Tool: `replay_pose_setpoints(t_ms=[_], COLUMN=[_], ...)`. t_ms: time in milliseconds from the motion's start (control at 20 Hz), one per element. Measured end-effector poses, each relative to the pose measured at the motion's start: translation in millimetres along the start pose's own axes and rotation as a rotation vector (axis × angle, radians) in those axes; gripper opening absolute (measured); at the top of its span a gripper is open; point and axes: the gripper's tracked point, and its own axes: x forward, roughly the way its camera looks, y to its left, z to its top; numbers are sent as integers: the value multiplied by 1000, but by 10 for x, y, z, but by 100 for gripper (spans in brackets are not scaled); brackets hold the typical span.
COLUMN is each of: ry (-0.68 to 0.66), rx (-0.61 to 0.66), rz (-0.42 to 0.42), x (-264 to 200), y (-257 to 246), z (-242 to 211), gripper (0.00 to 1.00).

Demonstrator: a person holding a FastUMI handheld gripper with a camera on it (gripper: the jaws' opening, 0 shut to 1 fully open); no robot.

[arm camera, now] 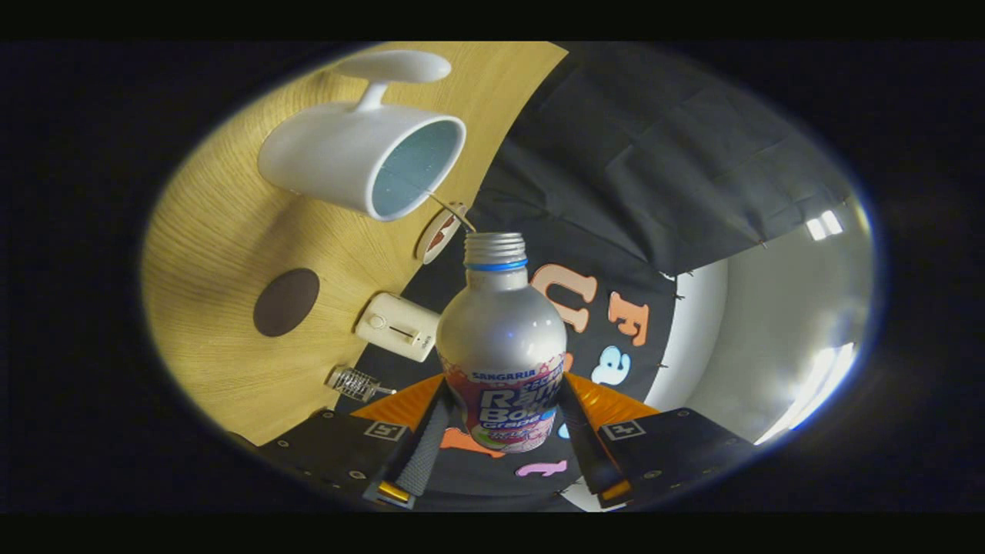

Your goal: Take the bottle from table, then pour the juice into the cup, finally place the bottle on the coaster

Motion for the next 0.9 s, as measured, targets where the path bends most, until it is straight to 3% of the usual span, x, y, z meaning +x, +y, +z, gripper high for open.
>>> replay_pose_setpoints(t_ms=[550,700,900], ry=[-14,3,38], rx=[96,228,527], rz=[38,87,156], x=[-40,-81,-37], y=[207,319,352], z=[144,179,193], gripper=[76,76,76])
